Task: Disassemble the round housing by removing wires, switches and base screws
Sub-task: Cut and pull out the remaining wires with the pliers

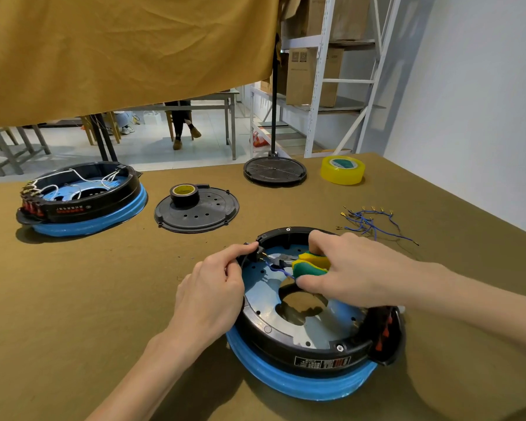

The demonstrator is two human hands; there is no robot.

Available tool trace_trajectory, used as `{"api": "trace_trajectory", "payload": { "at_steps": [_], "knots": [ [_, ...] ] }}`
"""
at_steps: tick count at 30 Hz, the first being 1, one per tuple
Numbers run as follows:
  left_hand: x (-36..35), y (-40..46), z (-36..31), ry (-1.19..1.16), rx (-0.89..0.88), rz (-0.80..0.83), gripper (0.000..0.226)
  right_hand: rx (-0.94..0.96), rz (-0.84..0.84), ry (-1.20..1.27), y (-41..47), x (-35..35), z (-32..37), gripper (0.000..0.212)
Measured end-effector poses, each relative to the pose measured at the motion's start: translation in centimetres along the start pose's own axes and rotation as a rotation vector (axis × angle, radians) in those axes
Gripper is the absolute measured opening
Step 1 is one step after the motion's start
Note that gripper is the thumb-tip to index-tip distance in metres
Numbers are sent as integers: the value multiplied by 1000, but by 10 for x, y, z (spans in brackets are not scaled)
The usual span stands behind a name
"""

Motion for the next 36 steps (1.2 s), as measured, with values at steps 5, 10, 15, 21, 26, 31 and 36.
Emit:
{"api": "trace_trajectory", "payload": {
  "at_steps": [5,10,15,21,26,31,36],
  "knots": [
    [-1,-1,0,-54,1,3,45,90,-210,-271,-7,-8,11,46],
    [-1,-2,-2,-100,-21,21,46,102,-175,-244,1,-4,10,46],
    [-1,-2,-1,-79,-23,19,45,86,-123,-172,2,-3,8,45],
    [1,1,1,42,-33,9,45,127,-249,-316,-2,-11,9,48],
    [1,2,1,96,-41,-2,44,-15,53,82,6,1,-6,44],
    [2,1,2,114,-45,5,44,98,-220,-275,-5,-17,6,46],
    [3,1,-1,133,-54,24,44,2,3,17,-2,-4,-3,46]
  ]
}}
Point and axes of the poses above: each hand's wrist, its own y-axis towards the middle knuckle, its own x-axis out of the back of the hand, z = x × y, the point moved 2 cm from there along y, towards the middle knuckle, and after that the axes turned 4 degrees about -y, right-handed, at the moved point
